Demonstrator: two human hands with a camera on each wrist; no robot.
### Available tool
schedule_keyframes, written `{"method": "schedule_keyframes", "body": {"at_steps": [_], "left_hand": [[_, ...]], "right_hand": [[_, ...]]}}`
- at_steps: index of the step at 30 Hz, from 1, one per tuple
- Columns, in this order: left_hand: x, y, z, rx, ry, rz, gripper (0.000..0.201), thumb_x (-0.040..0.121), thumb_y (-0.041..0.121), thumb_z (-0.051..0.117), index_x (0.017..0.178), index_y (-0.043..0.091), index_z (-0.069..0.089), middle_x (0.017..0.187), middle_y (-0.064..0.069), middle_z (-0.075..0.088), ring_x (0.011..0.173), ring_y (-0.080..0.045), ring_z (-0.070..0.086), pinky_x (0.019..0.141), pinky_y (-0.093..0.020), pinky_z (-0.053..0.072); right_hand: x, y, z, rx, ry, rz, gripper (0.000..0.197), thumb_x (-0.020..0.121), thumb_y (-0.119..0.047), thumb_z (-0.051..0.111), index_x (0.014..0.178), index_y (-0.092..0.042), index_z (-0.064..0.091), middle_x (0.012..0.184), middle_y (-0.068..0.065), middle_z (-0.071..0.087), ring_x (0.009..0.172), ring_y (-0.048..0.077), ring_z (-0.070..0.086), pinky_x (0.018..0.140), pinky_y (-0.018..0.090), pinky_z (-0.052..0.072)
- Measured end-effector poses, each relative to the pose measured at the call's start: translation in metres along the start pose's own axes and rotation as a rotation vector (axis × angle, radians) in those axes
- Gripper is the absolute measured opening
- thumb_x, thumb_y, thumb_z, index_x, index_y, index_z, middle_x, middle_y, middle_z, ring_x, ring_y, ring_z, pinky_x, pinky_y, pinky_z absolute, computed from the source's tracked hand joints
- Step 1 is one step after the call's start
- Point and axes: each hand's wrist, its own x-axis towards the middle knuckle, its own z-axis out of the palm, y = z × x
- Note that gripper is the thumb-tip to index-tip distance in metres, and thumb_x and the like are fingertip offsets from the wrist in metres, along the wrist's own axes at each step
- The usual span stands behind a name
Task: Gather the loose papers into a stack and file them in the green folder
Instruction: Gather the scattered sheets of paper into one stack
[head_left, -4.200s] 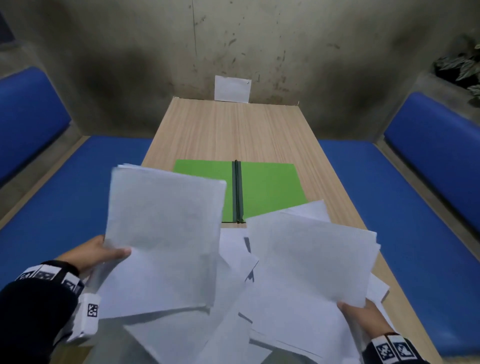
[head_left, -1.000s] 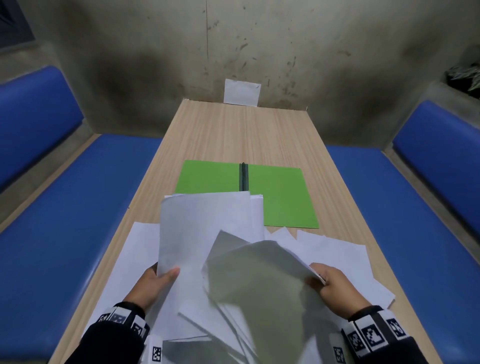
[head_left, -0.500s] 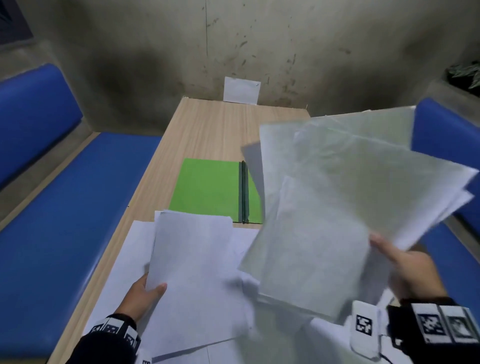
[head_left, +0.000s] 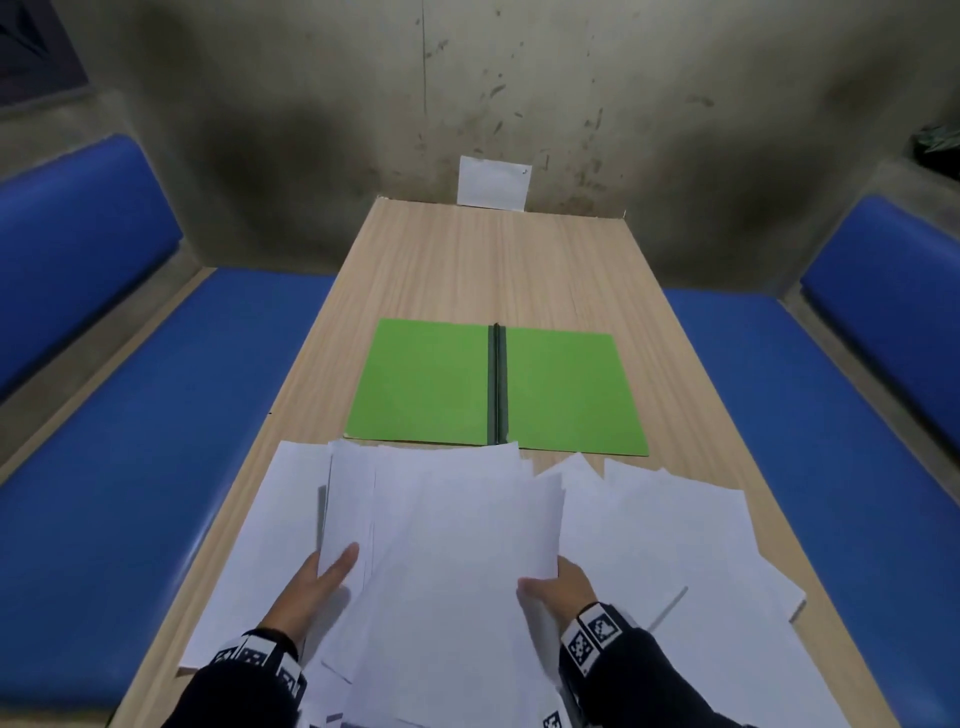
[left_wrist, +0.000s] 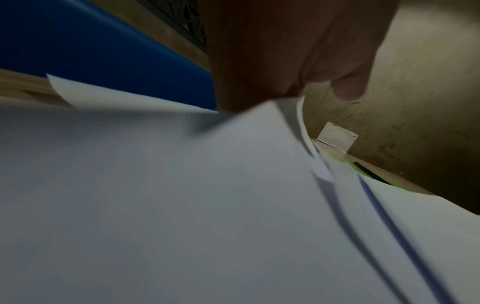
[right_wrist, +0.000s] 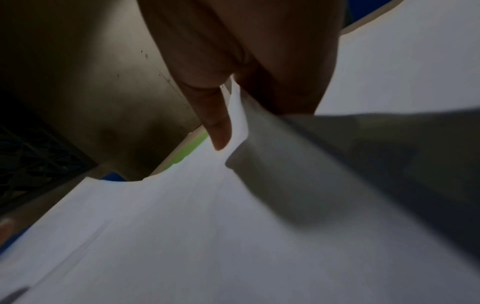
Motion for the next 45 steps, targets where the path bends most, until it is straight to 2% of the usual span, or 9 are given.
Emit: {"method": "schedule_keyframes", "body": {"at_steps": [5, 8, 14, 20, 22, 26, 32, 42, 45], "left_hand": [[0.001, -0.010, 0.001, 0.093, -0.082, 0.060, 0.090, 0.048, 0.029, 0.090, 0.127, 0.013, 0.049, 0.120, -0.010, 0.063, 0.107, -0.028, 0.060, 0.099, -0.043, 0.044], [-0.003, -0.010, 0.005, 0.210, -0.044, 0.103, 0.070, 0.068, 0.002, 0.077, 0.130, 0.009, 0.044, 0.116, -0.008, 0.057, 0.105, -0.026, 0.053, 0.088, -0.034, 0.041], [-0.029, 0.013, 0.004, 0.212, -0.050, 0.255, 0.052, 0.075, 0.000, 0.069, 0.117, 0.018, 0.047, 0.108, -0.006, 0.062, 0.103, -0.028, 0.057, 0.076, -0.031, 0.044], [-0.057, 0.052, -0.014, -0.013, 0.003, 0.299, 0.033, 0.056, 0.018, 0.086, 0.083, 0.010, 0.069, 0.072, 0.008, 0.075, 0.084, -0.023, 0.067, 0.086, -0.038, 0.051], [-0.067, 0.065, -0.011, -0.040, 0.011, 0.351, 0.036, 0.054, 0.023, 0.085, 0.083, 0.010, 0.067, 0.076, 0.011, 0.073, 0.077, -0.018, 0.067, 0.076, -0.030, 0.051], [-0.085, 0.082, 0.003, -0.042, -0.081, 0.350, 0.020, 0.068, 0.013, 0.079, 0.085, 0.014, 0.067, 0.068, 0.010, 0.073, 0.072, -0.008, 0.065, 0.075, -0.026, 0.049], [-0.078, 0.076, 0.018, -0.011, -0.149, 0.440, 0.066, 0.027, 0.047, 0.089, 0.088, 0.031, 0.069, 0.088, 0.007, 0.076, 0.080, -0.008, 0.070, 0.070, -0.026, 0.056], [-0.093, 0.090, 0.027, -0.110, -0.105, 0.526, 0.018, 0.068, 0.012, 0.077, 0.080, 0.023, 0.069, 0.071, 0.012, 0.075, 0.064, -0.001, 0.069, 0.051, -0.013, 0.052], [-0.098, 0.091, 0.022, -0.144, -0.105, 0.573, 0.024, 0.071, 0.003, 0.075, 0.088, 0.019, 0.068, 0.078, 0.003, 0.076, 0.068, -0.007, 0.070, 0.055, -0.015, 0.054]], "right_hand": [[-0.003, 0.001, 0.005, 0.141, -0.096, 0.006, 0.068, 0.060, -0.019, 0.071, 0.123, -0.001, 0.055, 0.121, 0.016, 0.063, 0.106, 0.029, 0.060, 0.089, 0.032, 0.046], [-0.005, 0.005, 0.011, 0.162, -0.146, 0.028, 0.062, 0.067, -0.017, 0.074, 0.124, -0.001, 0.056, 0.122, 0.015, 0.063, 0.112, 0.030, 0.059, 0.092, 0.032, 0.046], [-0.019, 0.002, 0.012, 0.300, -0.175, -0.022, 0.041, 0.067, 0.000, 0.070, 0.104, -0.006, 0.055, 0.093, 0.008, 0.065, 0.083, 0.023, 0.061, 0.074, 0.026, 0.050], [-0.038, -0.024, -0.014, 0.555, -0.006, -0.303, 0.080, 0.021, -0.027, 0.090, 0.093, -0.005, 0.065, 0.092, 0.015, 0.074, 0.079, 0.027, 0.070, 0.074, 0.034, 0.057], [-0.056, -0.038, -0.030, 0.588, -0.051, -0.432, 0.087, 0.027, -0.031, 0.092, 0.104, -0.004, 0.065, 0.087, 0.005, 0.076, 0.076, 0.017, 0.072, 0.064, 0.022, 0.057], [-0.088, -0.056, -0.049, 0.567, -0.137, -0.608, 0.041, 0.064, -0.005, 0.075, 0.103, -0.003, 0.062, 0.072, -0.005, 0.074, 0.061, 0.002, 0.067, 0.049, 0.009, 0.047], [-0.091, -0.052, -0.047, 0.494, -0.107, -0.628, 0.041, 0.065, -0.006, 0.074, 0.105, -0.010, 0.066, 0.100, 0.008, 0.075, 0.092, 0.018, 0.071, 0.073, 0.023, 0.055], [-0.101, -0.067, -0.050, 0.515, -0.031, -0.678, 0.030, 0.073, 0.008, 0.070, 0.087, -0.018, 0.069, 0.074, -0.006, 0.077, 0.069, 0.007, 0.071, 0.058, 0.016, 0.054], [-0.107, -0.070, -0.052, 0.556, -0.101, -0.765, 0.038, 0.061, -0.018, 0.083, 0.095, -0.012, 0.069, 0.083, 0.001, 0.077, 0.078, 0.013, 0.072, 0.064, 0.019, 0.055]]}}
